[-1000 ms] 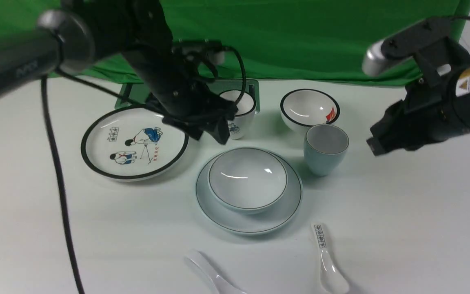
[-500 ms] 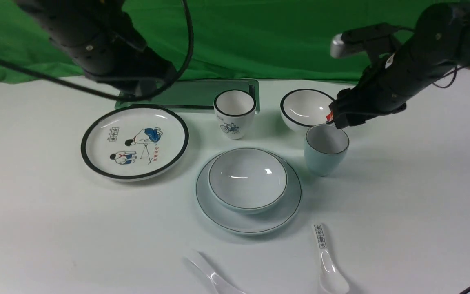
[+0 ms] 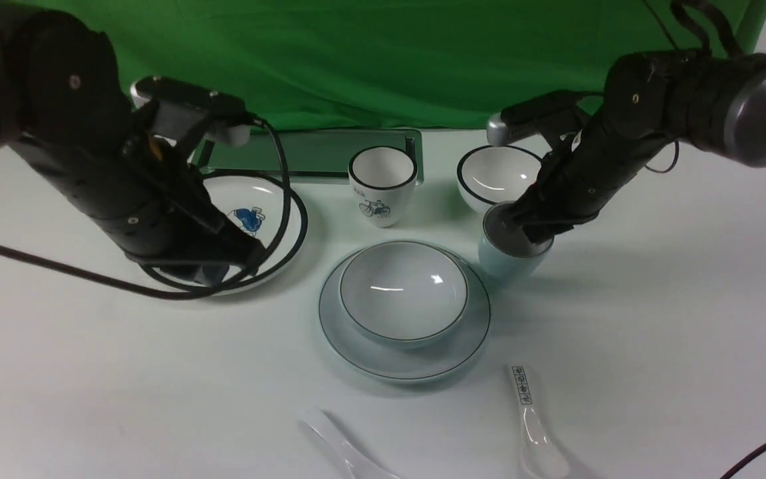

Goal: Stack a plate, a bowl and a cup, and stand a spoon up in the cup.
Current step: Use the right arm to grab a blue teacup, then use the right arm to put the blue teacup into the blue rice bowl in the middle, then use the right arm to grab a blue soup spoon

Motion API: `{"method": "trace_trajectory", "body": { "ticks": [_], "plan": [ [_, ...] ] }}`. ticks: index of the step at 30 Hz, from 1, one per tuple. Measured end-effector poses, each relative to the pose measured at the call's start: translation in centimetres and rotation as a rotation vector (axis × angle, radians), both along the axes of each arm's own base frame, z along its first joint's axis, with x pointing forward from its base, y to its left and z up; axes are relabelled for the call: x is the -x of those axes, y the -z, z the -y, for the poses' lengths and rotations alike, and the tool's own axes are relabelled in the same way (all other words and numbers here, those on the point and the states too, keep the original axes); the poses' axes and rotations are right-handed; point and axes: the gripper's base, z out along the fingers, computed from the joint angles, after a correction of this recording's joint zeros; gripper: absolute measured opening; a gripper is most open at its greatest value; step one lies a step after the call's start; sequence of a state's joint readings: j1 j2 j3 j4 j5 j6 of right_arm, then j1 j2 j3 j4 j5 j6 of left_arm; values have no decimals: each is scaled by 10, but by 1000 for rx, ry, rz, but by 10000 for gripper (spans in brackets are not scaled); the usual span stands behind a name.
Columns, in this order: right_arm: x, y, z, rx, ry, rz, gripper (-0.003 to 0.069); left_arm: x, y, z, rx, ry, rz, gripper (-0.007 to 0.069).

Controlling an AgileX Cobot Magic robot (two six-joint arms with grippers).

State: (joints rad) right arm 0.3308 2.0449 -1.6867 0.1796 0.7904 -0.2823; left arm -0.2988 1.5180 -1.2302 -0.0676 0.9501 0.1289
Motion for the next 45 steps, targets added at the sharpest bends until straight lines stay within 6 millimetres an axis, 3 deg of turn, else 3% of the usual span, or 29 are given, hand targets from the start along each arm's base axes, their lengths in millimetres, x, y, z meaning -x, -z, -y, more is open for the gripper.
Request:
{"method": "trace_trajectory", "body": {
  "ticks": [2, 3, 4, 6, 9, 13, 16, 21, 24, 28, 30, 31, 32, 34, 35, 36, 39, 41, 42, 45],
  "plan": [
    [2, -23, -2, -9, -14, 27, 81, 1, -2, -1, -6, 0, 12, 20],
    [3, -26, -3, -8, -15, 25, 81, 1, -2, -1, -6, 0, 12, 20],
    [10, -52, -9, -22, -41, 48, 81, 3, -8, -3, -8, 1, 37, 22],
    [18, -69, -18, -30, -83, 60, 81, 5, -13, -3, -2, 1, 63, 23],
    [29, -76, -33, -29, -139, 45, 81, 7, -19, -4, 7, 0, 94, 24],
    [45, -59, -74, -11, -255, -10, 81, 10, -27, -5, 20, -1, 136, 29],
    [46, -42, -90, -3, -284, -29, 81, 12, -29, -5, 21, -1, 138, 31],
    [38, -5, -98, 32, -291, -92, 81, 13, -28, -6, 17, 0, 127, 35],
    [36, 5, -99, 41, -290, -110, 83, 13, -28, -6, 16, 0, 125, 36],
    [35, 5, -100, 36, -288, -107, 166, 13, -28, -6, 16, 1, 123, 38],
    [36, 1, -99, 37, -284, -112, 342, 14, -27, -6, 9, 3, 111, 41],
    [37, 0, -99, 37, -285, -114, 342, 14, -27, -6, 6, 3, 112, 41],
    [40, -10, -97, 42, -290, -127, 452, 15, -27, -8, -13, 6, 100, 43],
    [47, -29, -94, 50, -301, -146, 537, 19, -29, -11, -40, 11, 97, 43],
    [48, -30, -93, 52, -302, -150, 542, 20, -30, -11, -40, 10, 96, 43],
    [56, -48, -88, 55, -310, -154, 567, 24, -35, -14, -50, 3, 104, 43],
    [76, -73, -81, 51, -325, -131, 561, 39, -52, -19, -35, -10, 148, 45],
    [86, -76, -80, 55, -337, -138, 554, 47, -59, -21, -20, -12, 167, 45],
    [104, -77, -80, 68, -365, -160, 542, 59, -68, -23, 3, -14, 199, 46],
    [133, -77, -87, 80, -432, -165, 531, 79, -73, -28, 40, -17, 250, 48]
  ]
}}
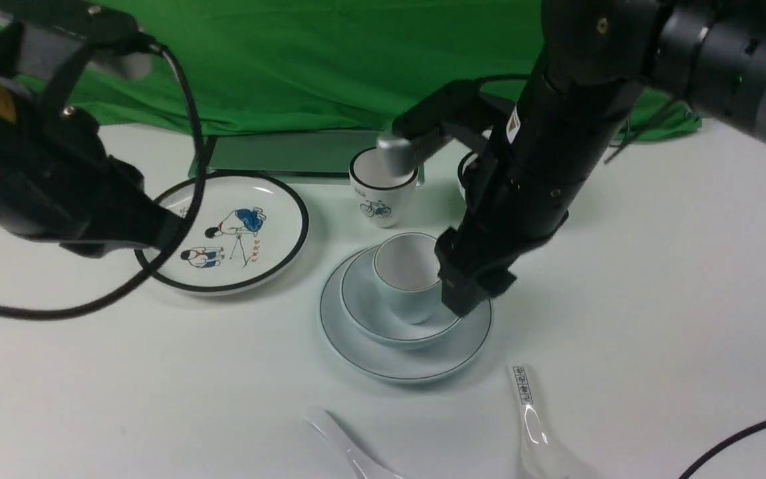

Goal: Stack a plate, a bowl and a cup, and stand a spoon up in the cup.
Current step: Use the right arm to grab a blue soup spoon

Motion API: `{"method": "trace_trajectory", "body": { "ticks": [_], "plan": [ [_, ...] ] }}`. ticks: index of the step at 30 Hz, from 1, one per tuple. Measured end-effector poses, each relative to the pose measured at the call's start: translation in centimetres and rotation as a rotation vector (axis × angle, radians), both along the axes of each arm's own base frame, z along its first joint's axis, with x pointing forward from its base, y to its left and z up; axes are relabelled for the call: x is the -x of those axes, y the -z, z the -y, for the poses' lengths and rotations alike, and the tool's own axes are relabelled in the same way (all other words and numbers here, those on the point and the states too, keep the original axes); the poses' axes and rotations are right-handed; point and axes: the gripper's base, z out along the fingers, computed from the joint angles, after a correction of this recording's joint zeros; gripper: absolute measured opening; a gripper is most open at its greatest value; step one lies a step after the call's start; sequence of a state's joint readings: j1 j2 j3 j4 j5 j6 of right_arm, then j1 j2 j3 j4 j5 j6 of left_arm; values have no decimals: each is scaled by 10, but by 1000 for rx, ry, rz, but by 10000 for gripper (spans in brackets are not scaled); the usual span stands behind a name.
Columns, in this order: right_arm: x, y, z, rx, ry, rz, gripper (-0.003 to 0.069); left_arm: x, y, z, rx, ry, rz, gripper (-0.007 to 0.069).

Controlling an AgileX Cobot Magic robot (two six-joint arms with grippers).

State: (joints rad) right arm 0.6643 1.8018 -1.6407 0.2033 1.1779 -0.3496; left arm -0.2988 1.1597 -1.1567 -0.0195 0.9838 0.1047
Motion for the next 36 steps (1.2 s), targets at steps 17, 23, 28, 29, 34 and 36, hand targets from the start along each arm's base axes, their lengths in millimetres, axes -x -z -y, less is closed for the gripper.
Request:
{"method": "trace_trajectory", "body": {
  "ticks": [17, 23, 28, 29, 34, 36],
  "plan": [
    [37, 116, -86, -83, -270, 154, 529, 56, 62, -17, -12, -2, -44, 59],
    [37, 143, -93, -55, -251, 114, 529, 57, 65, -18, -13, -4, -52, 62],
    [40, 146, -98, -71, -246, 123, 488, 56, 63, -17, -5, -5, -25, 62],
    [40, 146, -99, -72, -246, 124, 452, 55, 63, -17, -4, -5, -21, 62],
    [42, 145, -100, -58, -252, 107, 146, 55, 63, -17, -3, -5, -18, 62],
    [41, 139, -101, -52, -257, 100, 160, 55, 63, -17, -3, -5, -18, 62]
  ]
}}
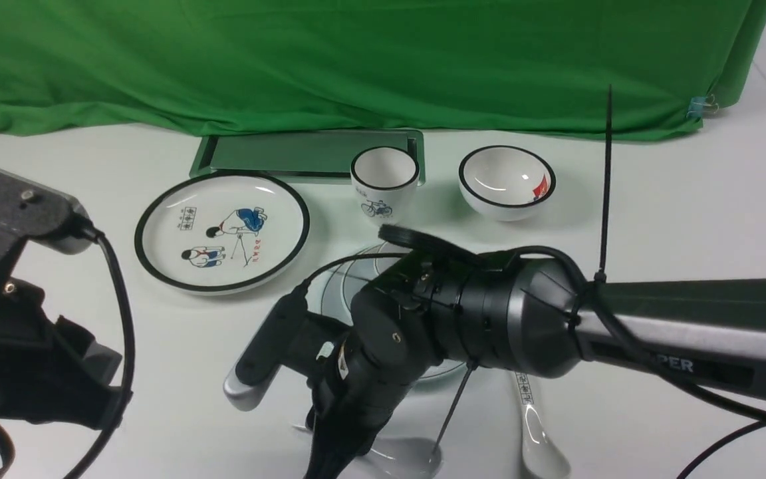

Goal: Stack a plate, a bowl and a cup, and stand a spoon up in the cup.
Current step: Use the right arm to grab a blue soup spoon, then use the right arm to put the blue soup spoon into the blue teacup in the middle

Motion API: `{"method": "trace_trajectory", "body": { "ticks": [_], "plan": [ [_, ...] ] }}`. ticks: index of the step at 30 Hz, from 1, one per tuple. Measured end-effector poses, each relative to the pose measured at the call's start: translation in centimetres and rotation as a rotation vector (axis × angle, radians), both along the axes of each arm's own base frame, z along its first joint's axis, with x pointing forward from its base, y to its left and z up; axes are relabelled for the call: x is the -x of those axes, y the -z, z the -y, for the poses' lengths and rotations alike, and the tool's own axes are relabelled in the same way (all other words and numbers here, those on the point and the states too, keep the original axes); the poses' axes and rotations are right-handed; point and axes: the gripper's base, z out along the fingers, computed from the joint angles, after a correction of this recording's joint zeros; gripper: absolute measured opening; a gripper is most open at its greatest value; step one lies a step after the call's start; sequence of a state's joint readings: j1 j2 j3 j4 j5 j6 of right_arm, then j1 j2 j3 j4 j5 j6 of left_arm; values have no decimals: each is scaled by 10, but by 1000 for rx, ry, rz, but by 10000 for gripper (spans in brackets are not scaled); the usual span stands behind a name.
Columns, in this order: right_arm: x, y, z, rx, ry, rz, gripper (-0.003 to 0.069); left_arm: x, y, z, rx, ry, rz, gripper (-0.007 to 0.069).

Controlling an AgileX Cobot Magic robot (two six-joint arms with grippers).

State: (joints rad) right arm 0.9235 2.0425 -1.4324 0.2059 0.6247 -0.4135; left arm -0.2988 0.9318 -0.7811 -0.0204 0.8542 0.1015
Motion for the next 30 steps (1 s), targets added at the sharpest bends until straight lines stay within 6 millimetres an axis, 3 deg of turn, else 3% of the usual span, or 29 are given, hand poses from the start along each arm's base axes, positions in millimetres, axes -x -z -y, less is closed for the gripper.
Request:
{"method": "trace_trajectory", "body": {
  "ticks": [4, 8, 9, 12, 15, 18, 22, 26, 30],
  "plan": [
    [-2, -26, -2, 4, -17, 11, 161, 0, 0, 0, 0, 0, 1, 62],
    [-7, -100, 6, -106, -22, 190, 161, 0, 0, 0, -1, 2, 2, 62],
    [-8, -103, 8, -116, -14, 198, 161, 0, 0, 0, -1, 2, 2, 62],
    [-21, -152, 32, -257, 90, 318, 161, 0, 0, 0, -1, 2, 2, 62],
    [-43, -170, 56, -344, 218, 377, 161, 0, 0, 0, -1, 2, 2, 62],
    [-65, -169, 70, -459, 318, 430, 161, 0, 0, 0, 0, 2, 3, 62],
    [-70, -146, 73, -558, 361, 480, 161, -1, 0, 0, -2, 2, 8, 62],
    [-61, -115, 82, -658, 414, 519, 161, 0, 0, 0, -6, 2, 2, 62],
    [-40, -114, 99, -873, 438, 656, 161, 0, 0, -1, -21, 4, 6, 62]
  ]
}}
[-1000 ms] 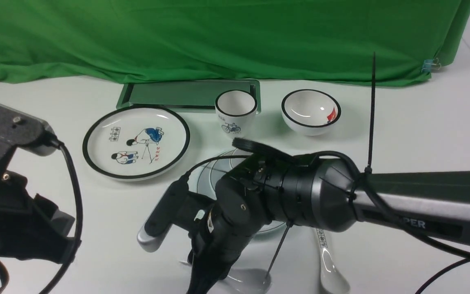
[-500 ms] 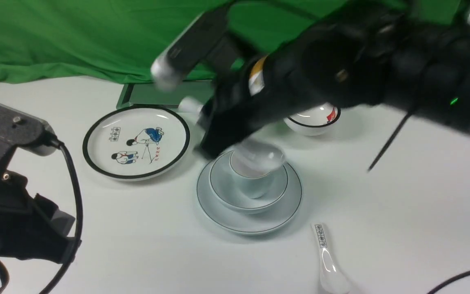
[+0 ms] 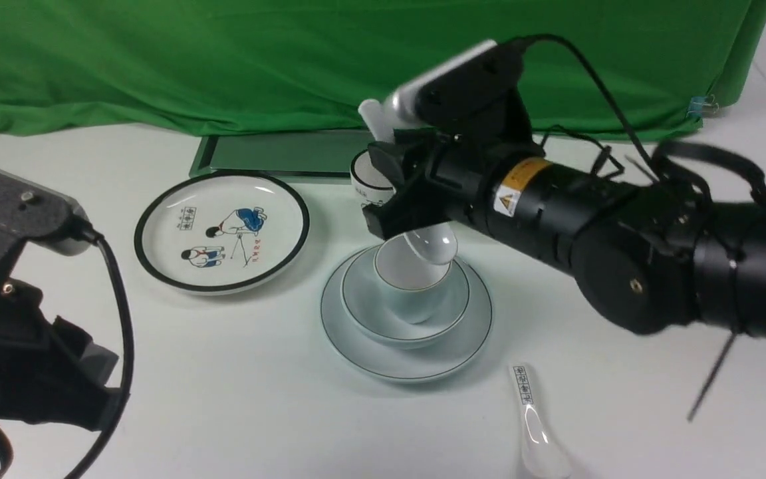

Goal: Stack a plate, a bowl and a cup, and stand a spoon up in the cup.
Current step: Use the right arm to put the blue soup spoon into the blue teacup in the middle

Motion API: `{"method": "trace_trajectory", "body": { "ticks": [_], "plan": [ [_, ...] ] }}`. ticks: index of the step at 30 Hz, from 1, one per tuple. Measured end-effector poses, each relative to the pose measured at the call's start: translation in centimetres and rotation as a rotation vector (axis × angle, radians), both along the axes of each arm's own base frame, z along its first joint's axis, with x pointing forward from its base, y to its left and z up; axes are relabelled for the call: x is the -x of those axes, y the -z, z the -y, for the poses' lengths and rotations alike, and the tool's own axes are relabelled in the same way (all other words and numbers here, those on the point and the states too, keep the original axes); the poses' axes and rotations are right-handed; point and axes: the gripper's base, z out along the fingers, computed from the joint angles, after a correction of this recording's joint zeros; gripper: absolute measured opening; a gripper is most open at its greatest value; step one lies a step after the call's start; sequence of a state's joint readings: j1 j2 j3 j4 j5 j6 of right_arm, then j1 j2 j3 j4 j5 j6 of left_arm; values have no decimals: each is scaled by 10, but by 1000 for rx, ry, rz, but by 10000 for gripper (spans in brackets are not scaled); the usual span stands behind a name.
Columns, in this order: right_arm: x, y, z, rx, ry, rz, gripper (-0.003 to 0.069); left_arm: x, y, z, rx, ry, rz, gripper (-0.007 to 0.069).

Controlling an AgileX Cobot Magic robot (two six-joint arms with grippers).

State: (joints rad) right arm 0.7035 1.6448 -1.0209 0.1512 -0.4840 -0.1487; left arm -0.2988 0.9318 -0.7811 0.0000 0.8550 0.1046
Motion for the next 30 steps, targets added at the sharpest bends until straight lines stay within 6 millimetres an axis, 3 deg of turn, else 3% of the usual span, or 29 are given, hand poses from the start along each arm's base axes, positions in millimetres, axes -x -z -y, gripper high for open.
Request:
{"method": "trace_trajectory", "body": {
  "ticks": [4, 11, 20, 24, 30],
  "plan": [
    [9, 2, 9, -114, 14, 126, 161, -4, -3, 1, 9, 1, 52, 62],
    [-6, 49, -2, -134, 25, 156, 161, -14, -13, 4, 53, 3, 220, 62],
    [-25, 92, -9, -98, 45, 155, 161, -15, -13, 3, 43, 6, 237, 62],
    [-26, 96, -9, -87, 46, 153, 188, -15, -13, 3, 42, 6, 235, 62],
    [-25, 87, -8, -93, 46, 158, 330, -12, -12, 3, 92, -42, 196, 62]
  ]
}}
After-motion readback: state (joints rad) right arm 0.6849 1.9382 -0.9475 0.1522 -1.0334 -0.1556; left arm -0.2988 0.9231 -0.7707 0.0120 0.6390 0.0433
